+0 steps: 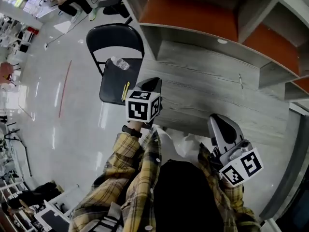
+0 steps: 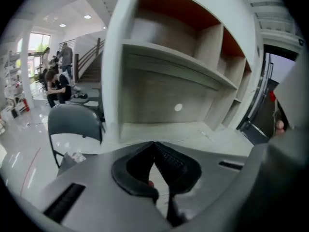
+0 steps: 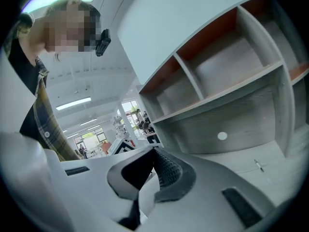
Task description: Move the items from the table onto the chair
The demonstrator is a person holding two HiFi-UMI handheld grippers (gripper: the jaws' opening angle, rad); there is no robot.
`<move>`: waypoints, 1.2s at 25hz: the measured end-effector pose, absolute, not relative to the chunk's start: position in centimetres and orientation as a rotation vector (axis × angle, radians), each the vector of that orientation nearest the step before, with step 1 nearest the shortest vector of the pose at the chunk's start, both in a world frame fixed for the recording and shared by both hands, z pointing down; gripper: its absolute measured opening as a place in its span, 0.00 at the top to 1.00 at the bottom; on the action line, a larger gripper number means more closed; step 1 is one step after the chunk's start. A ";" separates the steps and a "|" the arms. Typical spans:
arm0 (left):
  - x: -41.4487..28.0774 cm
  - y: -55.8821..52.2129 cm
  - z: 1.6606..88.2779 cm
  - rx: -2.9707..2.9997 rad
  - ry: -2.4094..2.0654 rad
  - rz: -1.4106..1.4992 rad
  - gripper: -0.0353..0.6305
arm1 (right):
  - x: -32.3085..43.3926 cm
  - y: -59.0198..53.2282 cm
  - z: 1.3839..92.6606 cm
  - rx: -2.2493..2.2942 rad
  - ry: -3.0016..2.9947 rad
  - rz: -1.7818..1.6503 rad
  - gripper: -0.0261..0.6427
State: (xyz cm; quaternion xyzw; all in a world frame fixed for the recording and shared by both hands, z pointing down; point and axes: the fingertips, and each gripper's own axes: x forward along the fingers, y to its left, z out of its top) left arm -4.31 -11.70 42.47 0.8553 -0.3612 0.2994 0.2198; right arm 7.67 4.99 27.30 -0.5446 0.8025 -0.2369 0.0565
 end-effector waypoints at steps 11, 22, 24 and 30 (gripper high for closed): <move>22.4 -0.8 46.9 2.530 -0.423 1.028 0.94 | 22.8 14.5 29.6 -1.947 2.132 -0.758 0.93; 33.0 1.1 54.5 2.657 0.017 1.508 0.77 | 29.4 19.3 33.6 -2.064 1.856 -0.880 0.93; 33.7 1.4 55.6 2.730 0.172 1.623 0.74 | 29.9 19.8 34.4 -2.060 1.826 -0.902 0.93; 35.7 1.7 57.1 2.918 0.664 1.817 0.66 | 30.5 20.5 35.8 -2.045 1.778 -0.938 0.93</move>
